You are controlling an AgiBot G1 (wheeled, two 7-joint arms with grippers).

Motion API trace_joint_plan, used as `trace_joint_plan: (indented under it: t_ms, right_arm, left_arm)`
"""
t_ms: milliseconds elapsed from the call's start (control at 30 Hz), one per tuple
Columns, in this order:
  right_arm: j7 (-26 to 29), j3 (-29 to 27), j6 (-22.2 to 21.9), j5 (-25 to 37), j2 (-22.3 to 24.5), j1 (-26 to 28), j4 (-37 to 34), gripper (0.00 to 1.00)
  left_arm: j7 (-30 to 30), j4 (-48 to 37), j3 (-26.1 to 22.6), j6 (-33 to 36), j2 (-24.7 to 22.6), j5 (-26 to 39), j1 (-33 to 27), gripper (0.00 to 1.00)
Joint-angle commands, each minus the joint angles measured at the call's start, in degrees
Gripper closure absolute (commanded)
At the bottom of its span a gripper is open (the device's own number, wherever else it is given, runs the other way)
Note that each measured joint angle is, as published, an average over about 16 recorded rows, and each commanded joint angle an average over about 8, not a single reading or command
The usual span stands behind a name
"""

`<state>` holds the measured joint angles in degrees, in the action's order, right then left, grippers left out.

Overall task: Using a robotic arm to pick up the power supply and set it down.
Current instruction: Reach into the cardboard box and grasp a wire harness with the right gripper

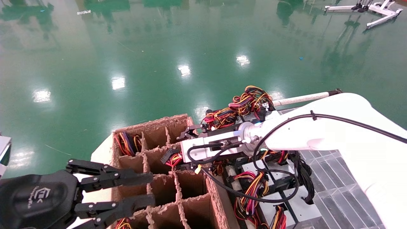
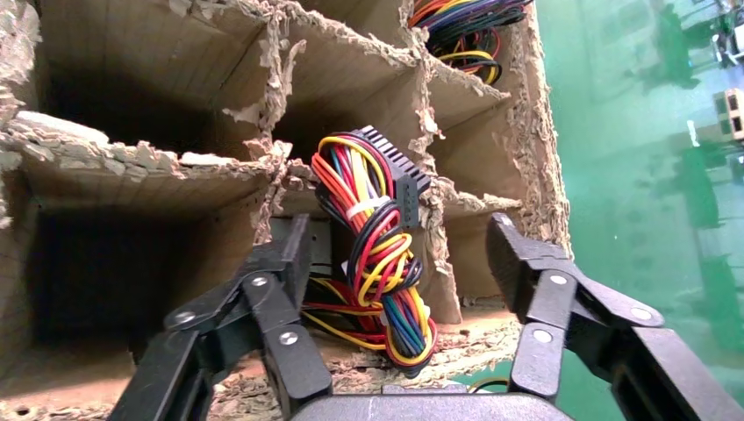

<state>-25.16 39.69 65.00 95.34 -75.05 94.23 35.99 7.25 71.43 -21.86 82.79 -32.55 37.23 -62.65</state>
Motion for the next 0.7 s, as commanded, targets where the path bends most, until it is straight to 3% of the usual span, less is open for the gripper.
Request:
trace_joint_plan:
  t_ms: [33, 700]
  right_arm:
    - [-0.5, 0.1, -0.2, 0.1, -0.4, 0.3, -0.9, 1.0]
    - [-0.1, -1.0, 3.4, -2.8, 2.5, 0.8, 0.4, 1.0]
  left_arm:
    - [0.0, 0.0, 0.0, 0.0, 0.0, 0.0, 0.0, 0.0]
    - [0.0, 0.0, 0.0, 0.0, 0.0, 0.0, 0.0, 0.0]
